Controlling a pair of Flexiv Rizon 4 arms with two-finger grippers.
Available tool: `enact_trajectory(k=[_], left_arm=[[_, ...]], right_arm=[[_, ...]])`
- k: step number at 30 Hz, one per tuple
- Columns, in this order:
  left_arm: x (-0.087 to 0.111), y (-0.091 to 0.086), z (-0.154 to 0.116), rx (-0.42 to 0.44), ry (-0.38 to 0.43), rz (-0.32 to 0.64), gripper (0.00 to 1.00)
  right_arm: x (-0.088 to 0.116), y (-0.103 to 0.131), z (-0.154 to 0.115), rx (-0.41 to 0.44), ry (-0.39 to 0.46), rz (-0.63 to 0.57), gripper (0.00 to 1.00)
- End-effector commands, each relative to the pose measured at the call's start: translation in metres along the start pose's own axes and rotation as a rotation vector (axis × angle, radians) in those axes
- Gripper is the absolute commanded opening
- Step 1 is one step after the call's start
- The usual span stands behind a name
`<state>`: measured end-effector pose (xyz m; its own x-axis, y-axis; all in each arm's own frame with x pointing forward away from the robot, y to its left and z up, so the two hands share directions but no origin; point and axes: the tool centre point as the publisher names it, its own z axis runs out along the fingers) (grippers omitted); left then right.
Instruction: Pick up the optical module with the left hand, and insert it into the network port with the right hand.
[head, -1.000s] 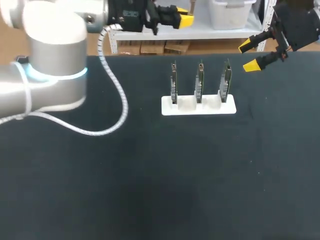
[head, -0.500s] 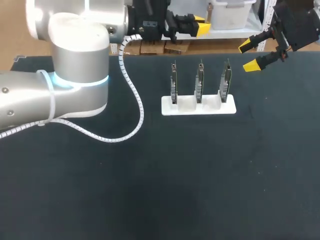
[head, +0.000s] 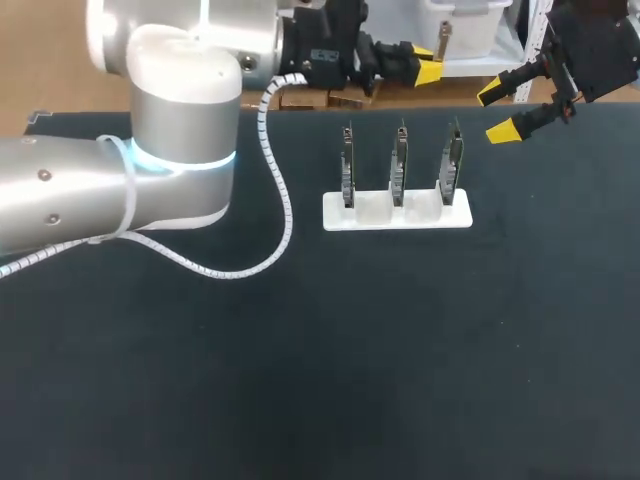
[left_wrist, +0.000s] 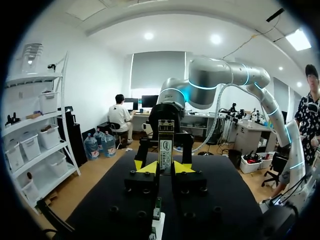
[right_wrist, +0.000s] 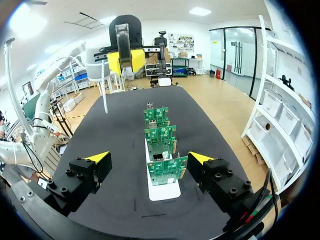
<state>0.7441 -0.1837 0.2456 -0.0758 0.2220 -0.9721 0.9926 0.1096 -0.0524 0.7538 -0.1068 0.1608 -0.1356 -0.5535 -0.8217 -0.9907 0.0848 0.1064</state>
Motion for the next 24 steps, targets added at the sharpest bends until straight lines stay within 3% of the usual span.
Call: enact_trajectory(k=[1,10,24], left_arm=[[0.003,0.009,0.007,0.011,0.007,-0.007,0.00],[0.018,0.007,0.017,0.017,0.002,-0.063,0.00],[0.030,0.010,0.038,0.014,0.026,-0.066,0.00]], right_arm=[[0.000,0.001,0.000,0.002,0.000,0.000,1.00],[0.000,0.001,0.000,0.002,0.000,0.000,1.00],[0.000,0.001,0.000,0.002,0.000,0.000,1.00]])
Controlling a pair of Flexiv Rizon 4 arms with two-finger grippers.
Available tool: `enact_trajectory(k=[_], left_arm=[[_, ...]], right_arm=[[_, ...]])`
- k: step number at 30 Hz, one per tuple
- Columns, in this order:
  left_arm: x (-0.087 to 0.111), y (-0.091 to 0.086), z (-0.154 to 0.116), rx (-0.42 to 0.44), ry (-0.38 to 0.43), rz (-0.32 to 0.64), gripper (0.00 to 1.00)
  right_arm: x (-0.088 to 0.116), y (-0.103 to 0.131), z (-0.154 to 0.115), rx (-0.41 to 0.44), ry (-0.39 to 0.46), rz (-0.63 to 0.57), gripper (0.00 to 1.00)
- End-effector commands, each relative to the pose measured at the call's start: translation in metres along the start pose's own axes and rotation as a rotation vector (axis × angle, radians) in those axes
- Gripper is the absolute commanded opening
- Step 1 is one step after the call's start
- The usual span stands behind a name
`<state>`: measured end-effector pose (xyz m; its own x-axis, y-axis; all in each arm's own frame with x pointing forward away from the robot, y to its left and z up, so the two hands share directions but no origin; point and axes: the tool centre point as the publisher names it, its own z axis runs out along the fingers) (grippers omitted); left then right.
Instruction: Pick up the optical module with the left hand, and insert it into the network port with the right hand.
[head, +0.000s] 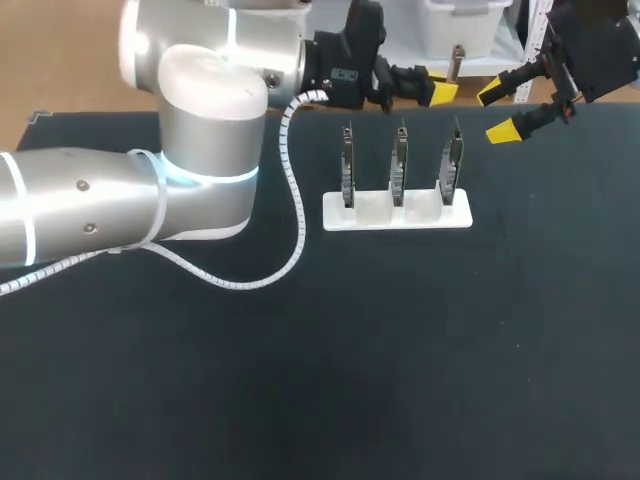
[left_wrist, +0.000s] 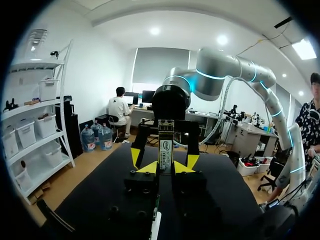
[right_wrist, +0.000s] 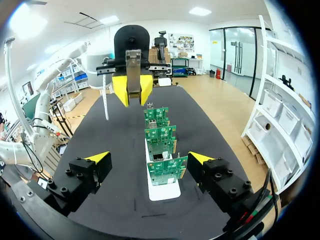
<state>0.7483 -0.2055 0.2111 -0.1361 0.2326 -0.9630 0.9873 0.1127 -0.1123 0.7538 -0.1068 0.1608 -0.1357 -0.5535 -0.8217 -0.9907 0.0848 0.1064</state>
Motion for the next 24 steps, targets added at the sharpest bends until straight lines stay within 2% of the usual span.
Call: enact_trajectory(k=[1,11,24], left_arm=[[0.002,0.007,0.008,0.001,0.017,0.000,0.00],[0.012,0.015,0.009,-0.014,0.070,0.016,0.00],[0.013,0.012,0.024,0.026,0.033,-0.021,0.00]], right_arm=[[0.000,0.001,0.000,0.002,0.000,0.000,1.00],[0.000,0.001,0.000,0.002,0.000,0.000,1.00],[0.000,0.001,0.000,0.002,0.000,0.000,1.00]])
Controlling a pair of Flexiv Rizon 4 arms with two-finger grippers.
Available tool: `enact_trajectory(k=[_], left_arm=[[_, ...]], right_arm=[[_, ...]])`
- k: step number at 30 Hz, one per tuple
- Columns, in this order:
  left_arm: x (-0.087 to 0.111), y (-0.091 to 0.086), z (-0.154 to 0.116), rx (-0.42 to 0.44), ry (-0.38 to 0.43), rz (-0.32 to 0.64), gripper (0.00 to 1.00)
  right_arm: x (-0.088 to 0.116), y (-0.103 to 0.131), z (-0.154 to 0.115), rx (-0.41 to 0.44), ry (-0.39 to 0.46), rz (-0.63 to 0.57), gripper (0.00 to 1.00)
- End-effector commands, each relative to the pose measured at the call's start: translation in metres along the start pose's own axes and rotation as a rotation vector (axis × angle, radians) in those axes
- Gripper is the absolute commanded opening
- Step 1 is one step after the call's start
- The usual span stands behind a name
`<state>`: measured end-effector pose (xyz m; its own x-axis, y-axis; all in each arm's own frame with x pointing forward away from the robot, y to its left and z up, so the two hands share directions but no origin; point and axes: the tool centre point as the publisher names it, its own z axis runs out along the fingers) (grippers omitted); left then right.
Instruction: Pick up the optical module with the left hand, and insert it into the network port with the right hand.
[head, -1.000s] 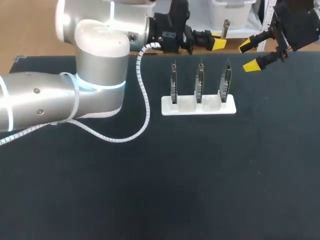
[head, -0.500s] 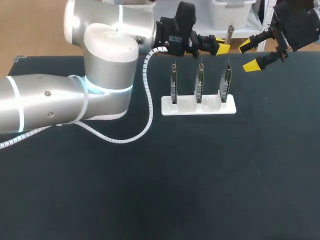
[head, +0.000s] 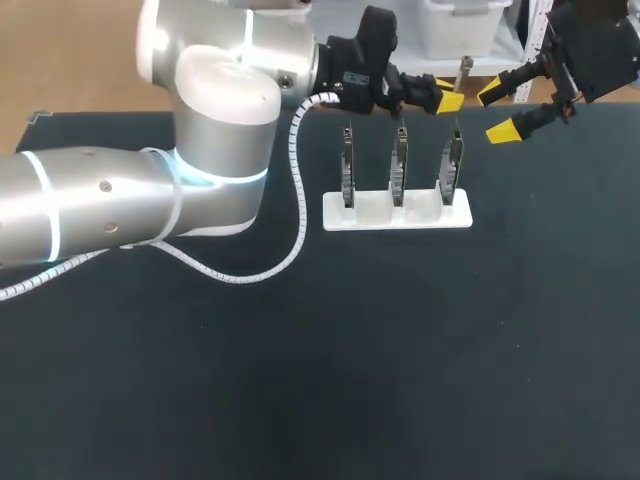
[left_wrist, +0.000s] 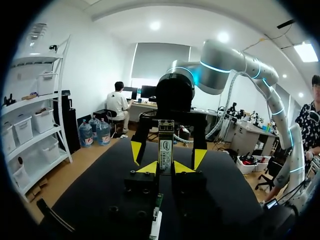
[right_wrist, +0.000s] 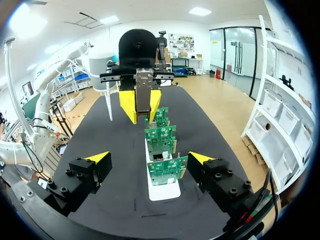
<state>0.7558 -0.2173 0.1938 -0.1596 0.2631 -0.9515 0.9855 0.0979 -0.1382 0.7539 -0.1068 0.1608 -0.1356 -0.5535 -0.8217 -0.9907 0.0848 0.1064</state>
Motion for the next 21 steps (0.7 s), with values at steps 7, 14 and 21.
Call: enact_trajectory(k=[7,14,21], left_arm=[[-0.001,0.002,0.015,0.012,-0.005,0.001,0.00],[0.010,-0.005,0.020,0.022,0.009,-0.010,0.00],[0.014,-0.006,0.021,0.016,0.004,-0.015,0.00]], right_arm=[[0.000,0.001,0.000,0.002,0.000,0.000,1.00],[0.000,0.001,0.000,0.002,0.000,0.000,1.00],[0.000,0.001,0.000,0.002,0.000,0.000,1.00]])
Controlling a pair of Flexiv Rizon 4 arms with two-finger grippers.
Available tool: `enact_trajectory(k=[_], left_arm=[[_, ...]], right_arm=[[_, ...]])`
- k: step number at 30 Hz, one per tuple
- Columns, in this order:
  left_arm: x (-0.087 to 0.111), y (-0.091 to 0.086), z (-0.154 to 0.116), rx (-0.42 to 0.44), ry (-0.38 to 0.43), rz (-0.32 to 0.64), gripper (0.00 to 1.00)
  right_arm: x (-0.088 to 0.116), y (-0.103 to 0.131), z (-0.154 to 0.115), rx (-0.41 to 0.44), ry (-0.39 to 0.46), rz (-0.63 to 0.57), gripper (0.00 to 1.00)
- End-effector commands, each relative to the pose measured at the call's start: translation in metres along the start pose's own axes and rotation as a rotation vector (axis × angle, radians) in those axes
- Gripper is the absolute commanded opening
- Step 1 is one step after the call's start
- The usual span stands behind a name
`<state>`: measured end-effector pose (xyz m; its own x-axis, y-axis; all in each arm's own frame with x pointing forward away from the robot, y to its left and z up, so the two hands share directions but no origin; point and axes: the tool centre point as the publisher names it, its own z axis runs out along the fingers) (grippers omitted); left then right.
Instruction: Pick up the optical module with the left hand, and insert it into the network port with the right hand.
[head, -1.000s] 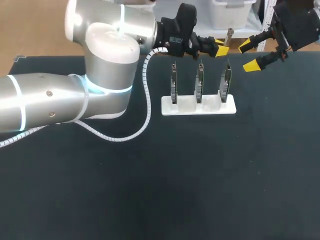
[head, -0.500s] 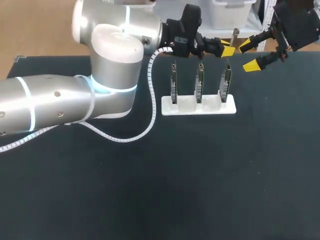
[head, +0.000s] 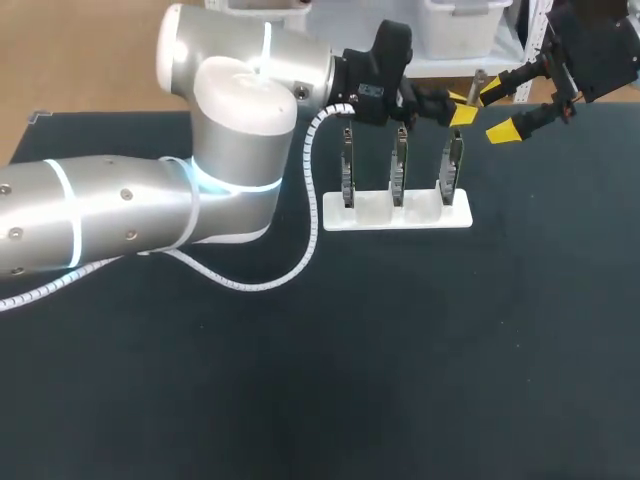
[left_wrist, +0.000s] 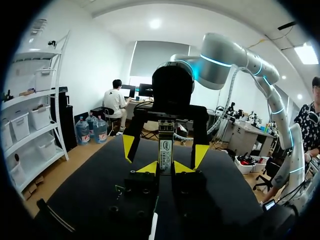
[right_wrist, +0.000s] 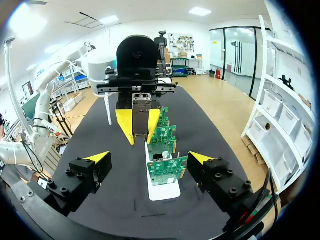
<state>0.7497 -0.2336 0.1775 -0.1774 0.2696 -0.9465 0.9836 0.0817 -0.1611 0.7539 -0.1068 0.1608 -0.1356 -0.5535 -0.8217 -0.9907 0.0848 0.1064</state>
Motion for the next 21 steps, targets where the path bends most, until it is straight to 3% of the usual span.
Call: enact_trajectory(k=[1,21], left_arm=[[0.0020,-0.0010,0.0015,-0.006,-0.005,0.004,0.00],[0.0102,0.0079,0.0040,-0.015,0.017,0.008,0.00]], right_arm=[[0.0000,0.0005,0.0003,0.002,0.000,0.000,1.00],[0.0000,0.0005,0.0003,0.002,0.000,0.000,1.00]])
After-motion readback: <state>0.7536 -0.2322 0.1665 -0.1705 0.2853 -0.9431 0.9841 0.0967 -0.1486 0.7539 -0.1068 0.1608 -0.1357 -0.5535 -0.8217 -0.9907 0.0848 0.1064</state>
